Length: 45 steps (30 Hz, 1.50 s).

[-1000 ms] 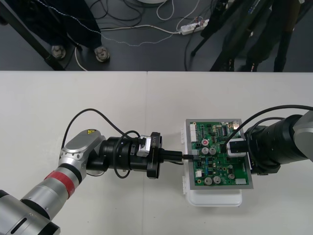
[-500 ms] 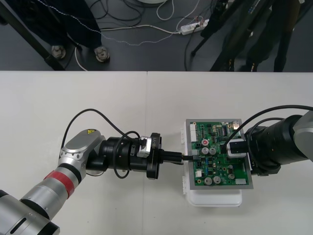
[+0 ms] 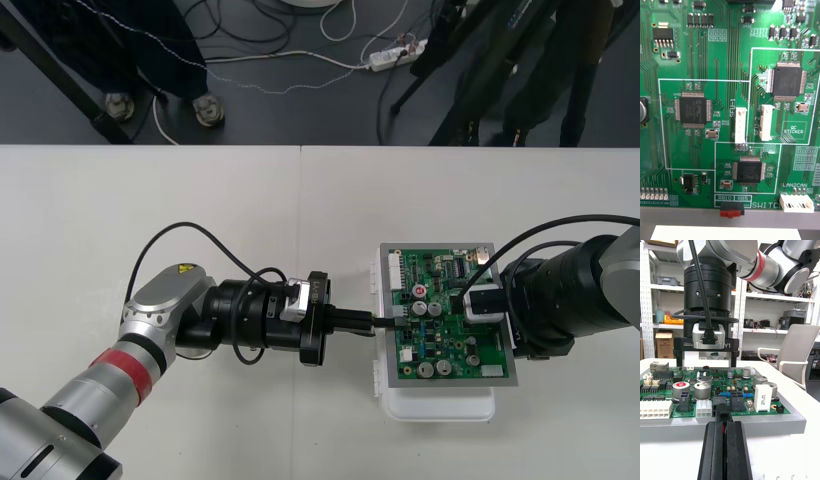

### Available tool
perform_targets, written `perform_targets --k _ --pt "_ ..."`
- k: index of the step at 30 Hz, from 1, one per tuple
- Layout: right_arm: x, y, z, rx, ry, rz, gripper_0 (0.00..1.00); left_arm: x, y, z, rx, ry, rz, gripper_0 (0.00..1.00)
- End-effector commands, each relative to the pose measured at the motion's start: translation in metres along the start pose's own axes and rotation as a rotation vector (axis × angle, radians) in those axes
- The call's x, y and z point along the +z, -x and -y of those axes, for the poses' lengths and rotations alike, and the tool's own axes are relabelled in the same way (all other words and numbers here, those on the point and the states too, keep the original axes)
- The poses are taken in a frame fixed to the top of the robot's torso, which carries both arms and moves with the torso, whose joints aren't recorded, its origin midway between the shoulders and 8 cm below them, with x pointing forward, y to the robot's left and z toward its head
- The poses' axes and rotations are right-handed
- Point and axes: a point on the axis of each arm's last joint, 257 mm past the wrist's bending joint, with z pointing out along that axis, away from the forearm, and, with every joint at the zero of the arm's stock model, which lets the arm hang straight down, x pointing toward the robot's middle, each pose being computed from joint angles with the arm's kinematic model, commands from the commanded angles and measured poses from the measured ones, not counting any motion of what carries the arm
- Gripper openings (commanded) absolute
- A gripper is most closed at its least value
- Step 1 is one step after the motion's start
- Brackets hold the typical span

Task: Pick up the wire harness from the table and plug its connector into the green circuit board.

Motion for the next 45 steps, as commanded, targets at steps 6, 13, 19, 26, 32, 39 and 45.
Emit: perform_targets --k 6,13,19,26,32,39,45 --pt "-0.007 0.011 0.004 -0.078 -0.006 0.008 1.00 0.008 0.007 -0.015 0.091 -0.010 -0.023 0.00" --pt "-0.007 0.010 0.004 -0.076 -0.005 0.007 1.00 0.013 0.011 -0.016 0.109 -0.015 -0.015 0.00" --pt "-0.007 0.010 0.003 -0.076 -0.004 0.008 1.00 0.014 0.012 -0.015 0.111 -0.017 -0.010 0.00" --pt "-0.008 0.010 0.004 -0.076 -0.004 0.007 1.00 0.015 0.013 -0.014 0.107 -0.021 -0.007 0.00" --pt "-0.008 0.011 0.004 -0.075 -0.004 0.009 1.00 0.013 0.012 -0.013 0.105 -0.018 -0.009 0.00" --pt "-0.007 0.011 0.003 -0.078 -0.003 0.009 1.00 -0.005 0.005 -0.015 0.107 -0.011 -0.044 0.00" --pt "-0.007 0.011 0.002 -0.077 0.000 0.012 1.00 -0.021 0.006 -0.016 0.125 -0.012 -0.068 0.00"
